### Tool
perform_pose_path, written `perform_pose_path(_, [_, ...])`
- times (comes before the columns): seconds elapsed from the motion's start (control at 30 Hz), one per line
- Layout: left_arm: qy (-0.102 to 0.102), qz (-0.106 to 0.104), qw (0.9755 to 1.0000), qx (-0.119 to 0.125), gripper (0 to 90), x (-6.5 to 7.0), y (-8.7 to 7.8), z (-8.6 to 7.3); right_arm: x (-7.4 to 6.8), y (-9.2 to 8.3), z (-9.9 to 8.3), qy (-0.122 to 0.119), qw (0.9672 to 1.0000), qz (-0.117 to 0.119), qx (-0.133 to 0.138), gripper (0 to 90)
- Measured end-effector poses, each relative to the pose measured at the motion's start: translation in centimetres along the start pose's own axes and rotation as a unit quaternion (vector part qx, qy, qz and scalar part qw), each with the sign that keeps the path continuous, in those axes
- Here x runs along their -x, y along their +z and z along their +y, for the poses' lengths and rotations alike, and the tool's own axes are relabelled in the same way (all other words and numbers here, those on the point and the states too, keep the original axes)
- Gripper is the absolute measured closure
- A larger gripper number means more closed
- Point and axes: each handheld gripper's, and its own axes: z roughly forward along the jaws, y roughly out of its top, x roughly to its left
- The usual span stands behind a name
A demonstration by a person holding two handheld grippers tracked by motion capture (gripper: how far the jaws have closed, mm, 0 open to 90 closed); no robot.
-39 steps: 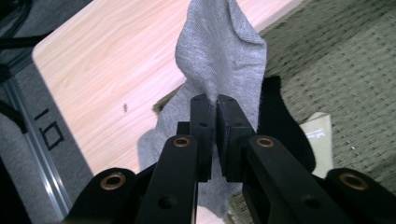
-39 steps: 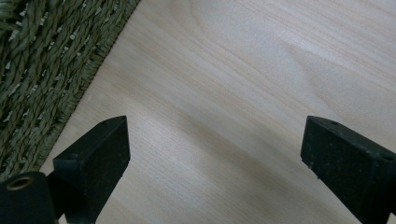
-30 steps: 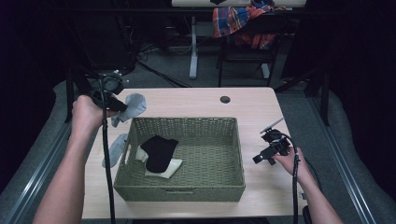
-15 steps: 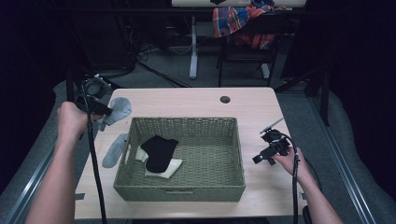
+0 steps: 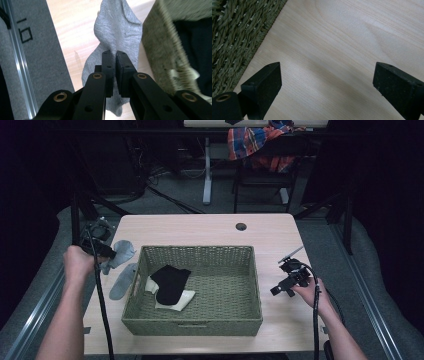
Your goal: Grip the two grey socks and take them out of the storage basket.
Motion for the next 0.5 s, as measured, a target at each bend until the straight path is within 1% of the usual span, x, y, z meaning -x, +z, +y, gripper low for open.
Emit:
perform_pose_path(0.07, [-0.003,-0.003,1.0,-0.002,86.3,-0.1,1.0,-0.5,0.0,0.1,0.0,-0.001,1.0,0.002,0.0,8.1])
perform_pose_path(0.1, [-0.003,-0.003,1.0,-0.002,86.3,-0.1,1.0,-0.5,0.0,0.1,0.0,-0.001,1.0,0.002,0.0,8.1])
perform_pose_path(0.13, [-0.009,-0.004,0.9999,-0.004,86.3,-0.1,1.9,-0.9,0.0,0.0,0.0,-0.001,1.0,0.002,-0.001,8.1])
perform_pose_path(0.17, [-0.013,-0.001,0.9999,-0.005,86.3,-0.1,2.3,-1.1,-0.1,0.1,-0.1,0.008,0.9999,0.0,0.011,8.2])
perform_pose_path(0.2, [-0.019,-0.001,0.9998,-0.006,86.3,-0.1,2.8,-1.3,-0.1,0.1,-0.1,0.008,0.9999,0.0,0.009,8.2])
perform_pose_path(0.23, [-0.019,-0.001,0.9998,-0.006,86.2,-0.1,2.8,-1.3,-0.1,0.1,-0.1,0.008,0.9999,0.0,0.009,8.2])
perform_pose_path(0.27, [-0.029,-0.004,0.9995,-0.012,86.2,0.0,3.8,-1.7,0.0,0.1,-0.1,0.004,1.0,0.003,0.003,8.2])
perform_pose_path(0.3, [-0.035,-0.008,0.9993,-0.012,86.2,0.0,4.3,-1.9,-0.1,0.1,-0.1,0.007,1.0,0.002,0.007,8.1])
perform_pose_path(0.33, [-0.035,-0.008,0.9993,-0.012,86.2,0.0,4.3,-1.9,-0.1,0.1,-0.1,0.007,1.0,0.002,0.007,8.1])
perform_pose_path(0.37, [-0.04,-0.013,0.999,-0.013,86.2,0.0,4.7,-2.0,-0.1,0.2,-0.1,0.01,0.9999,0.001,0.01,8.2])
perform_pose_path(0.4, [-0.046,-0.019,0.9987,-0.015,86.2,0.1,5.5,-2.2,0.0,0.0,0.0,-0.001,1.0,0.001,-0.003,8.1])
perform_pose_path(0.43, [-0.046,-0.019,0.9987,-0.015,86.2,0.1,5.5,-2.2,0.0,0.0,0.0,-0.001,1.0,0.001,-0.003,8.1])
perform_pose_path(0.47, [-0.052,-0.025,0.9981,-0.02,86.2,0.2,6.3,-2.4,0.0,0.0,0.0,-0.001,1.0,0.001,-0.003,8.1])
perform_pose_path(0.5, [-0.052,-0.025,0.9981,-0.02,86.2,0.2,6.3,-2.4,0.0,0.0,0.0,-0.001,1.0,0.001,-0.003,8.1])
